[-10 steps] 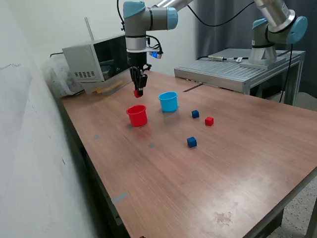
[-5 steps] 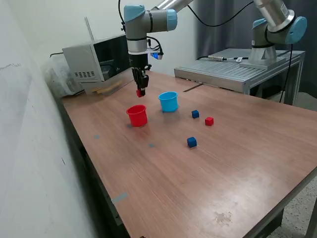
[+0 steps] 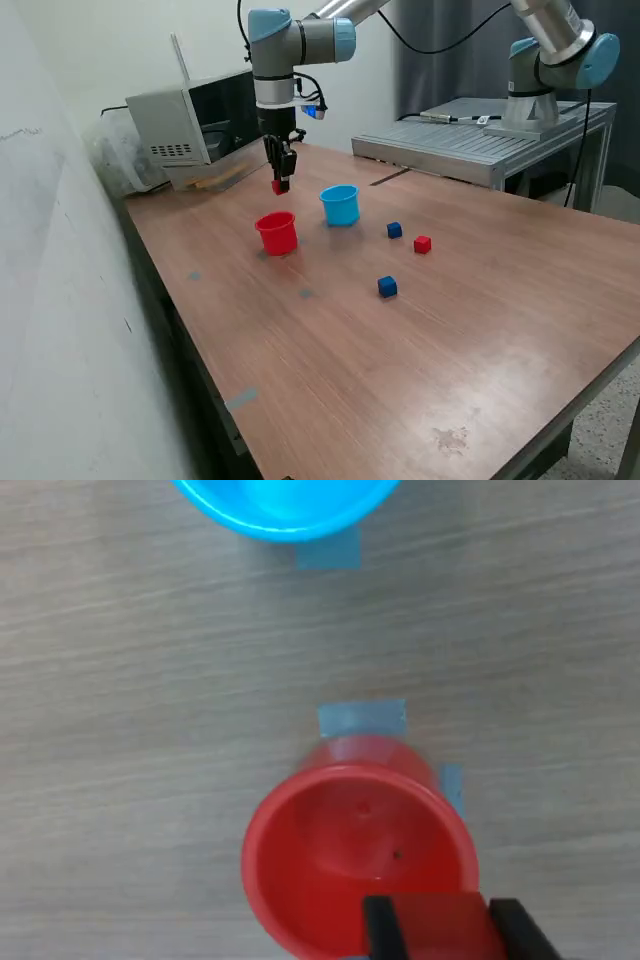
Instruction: Place red objects in the red bin, and blue objects in the blue bin.
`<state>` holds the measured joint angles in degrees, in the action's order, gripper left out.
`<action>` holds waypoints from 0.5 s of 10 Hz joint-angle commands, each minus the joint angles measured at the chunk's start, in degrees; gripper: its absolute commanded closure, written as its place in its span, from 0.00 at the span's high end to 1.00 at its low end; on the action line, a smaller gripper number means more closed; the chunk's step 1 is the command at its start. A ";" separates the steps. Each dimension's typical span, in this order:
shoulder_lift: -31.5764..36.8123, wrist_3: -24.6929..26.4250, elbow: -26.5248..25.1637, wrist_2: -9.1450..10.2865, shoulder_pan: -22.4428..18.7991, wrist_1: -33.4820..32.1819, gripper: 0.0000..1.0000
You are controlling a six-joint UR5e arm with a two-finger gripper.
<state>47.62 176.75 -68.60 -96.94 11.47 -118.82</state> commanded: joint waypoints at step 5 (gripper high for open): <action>-3.76 0.00 2.24 -0.01 0.83 -0.18 0.00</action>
<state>45.26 176.75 -67.17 -96.94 12.06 -119.00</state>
